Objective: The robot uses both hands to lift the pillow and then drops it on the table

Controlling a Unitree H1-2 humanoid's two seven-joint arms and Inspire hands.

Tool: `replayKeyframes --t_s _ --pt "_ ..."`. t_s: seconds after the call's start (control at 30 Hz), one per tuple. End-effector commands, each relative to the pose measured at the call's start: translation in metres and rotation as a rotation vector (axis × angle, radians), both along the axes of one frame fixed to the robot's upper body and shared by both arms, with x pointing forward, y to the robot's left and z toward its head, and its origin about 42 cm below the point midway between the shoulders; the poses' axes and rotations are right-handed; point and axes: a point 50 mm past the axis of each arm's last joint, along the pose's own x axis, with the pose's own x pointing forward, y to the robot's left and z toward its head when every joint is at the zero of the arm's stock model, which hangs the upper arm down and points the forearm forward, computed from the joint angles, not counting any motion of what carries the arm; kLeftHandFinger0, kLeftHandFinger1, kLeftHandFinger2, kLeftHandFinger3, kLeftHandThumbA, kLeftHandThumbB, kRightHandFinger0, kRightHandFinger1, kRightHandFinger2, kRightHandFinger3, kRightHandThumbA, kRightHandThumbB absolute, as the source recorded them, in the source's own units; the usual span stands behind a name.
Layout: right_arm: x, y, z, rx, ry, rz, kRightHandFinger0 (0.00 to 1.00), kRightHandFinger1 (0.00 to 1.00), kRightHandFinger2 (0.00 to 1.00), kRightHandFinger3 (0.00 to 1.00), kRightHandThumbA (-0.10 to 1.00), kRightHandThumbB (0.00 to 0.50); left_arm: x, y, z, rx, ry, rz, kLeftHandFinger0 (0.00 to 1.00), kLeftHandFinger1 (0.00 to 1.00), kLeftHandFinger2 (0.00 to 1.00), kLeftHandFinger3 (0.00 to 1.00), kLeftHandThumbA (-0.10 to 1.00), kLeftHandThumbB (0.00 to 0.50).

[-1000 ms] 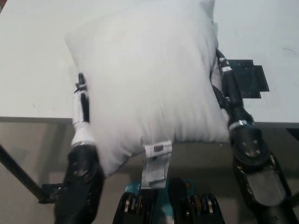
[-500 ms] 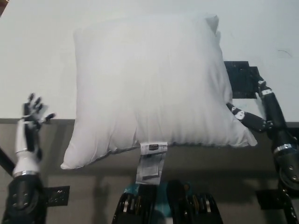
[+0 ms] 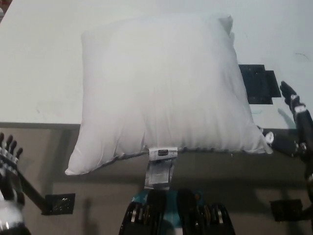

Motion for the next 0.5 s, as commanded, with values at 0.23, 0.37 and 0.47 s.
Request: replayKeyframes --t_s 0.23,0.37,0.47 --pt "-0.094 -0.002 -0.037 -0.14 -0.061 0.118 1.0 1.0 1.0 1.0 1.0 0.258 -0.066 -0.042 -0.002 -0.017 -0.08 -0.082 1.0 1.0 1.0 1.0 1.0 0.133" --pt "-0.13 -0.007 -0.054 -0.402 -0.065 0.171 1.0 1.0 1.0 1.0 1.0 0.248 -0.072 -0.046 -0.01 -0.009 -0.048 -0.107 1.0 1.0 1.0 1.0 1.0 0.12" --pt "-0.121 -0.008 -0.057 -0.454 -0.071 0.177 1.0 1.0 1.0 1.0 1.0 0.271 -0.064 -0.045 -0.009 -0.013 -0.057 -0.105 1.0 1.0 1.0 1.0 1.0 0.135"
